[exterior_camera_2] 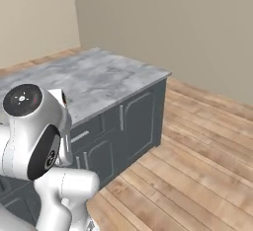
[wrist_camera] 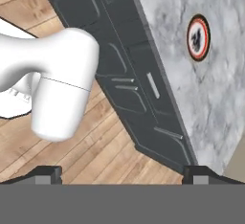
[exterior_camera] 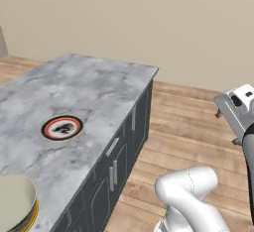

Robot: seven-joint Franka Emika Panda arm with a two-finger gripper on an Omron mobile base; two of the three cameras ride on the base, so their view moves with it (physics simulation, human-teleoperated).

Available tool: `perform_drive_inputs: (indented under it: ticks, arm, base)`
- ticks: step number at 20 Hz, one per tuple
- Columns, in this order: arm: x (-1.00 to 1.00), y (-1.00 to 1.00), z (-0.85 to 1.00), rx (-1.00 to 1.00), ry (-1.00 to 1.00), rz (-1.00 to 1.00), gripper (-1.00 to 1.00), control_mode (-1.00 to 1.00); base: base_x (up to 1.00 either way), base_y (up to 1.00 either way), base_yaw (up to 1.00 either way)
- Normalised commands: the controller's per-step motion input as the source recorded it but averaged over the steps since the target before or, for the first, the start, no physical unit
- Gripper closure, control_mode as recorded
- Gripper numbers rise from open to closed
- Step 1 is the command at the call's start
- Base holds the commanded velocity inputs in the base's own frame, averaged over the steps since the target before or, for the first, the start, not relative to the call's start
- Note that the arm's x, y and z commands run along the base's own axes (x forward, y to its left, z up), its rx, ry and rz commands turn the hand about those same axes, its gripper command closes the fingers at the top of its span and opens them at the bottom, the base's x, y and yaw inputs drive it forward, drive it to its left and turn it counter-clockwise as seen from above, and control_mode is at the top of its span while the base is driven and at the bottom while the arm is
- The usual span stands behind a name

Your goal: Move the bowls from the cabinet to the plates on the dining table.

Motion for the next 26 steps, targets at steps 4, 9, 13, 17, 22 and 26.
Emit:
perform_drive_inputs:
  ticks: [4,9,13,17,22,26]
  arm:
    - [0.00,0.00,0.00,0.00,0.00,0.00,-1.00,1.00]
    - [0.00,0.00,0.00,0.00,0.00,0.00,-1.00,1.00]
    - [0.00,0.00,0.00,0.00,0.00,0.00,-1.00,1.00]
    - [0.00,0.00,0.00,0.00,0.00,0.00,-1.00,1.00]
    - [0.00,0.00,0.00,0.00,0.00,0.00,-1.00,1.00]
    - [0.00,0.00,0.00,0.00,0.00,0.00,-1.00,1.00]
  base:
    - [0.18,-0.17,-0.42]
    - [0.18,-0.15,-0.43]
    - [0.17,-0.15,-0.43]
    - [0.17,-0.16,-0.43]
    - [0.16,-0.17,-0.44]
    - [0.15,-0.18,-0.44]
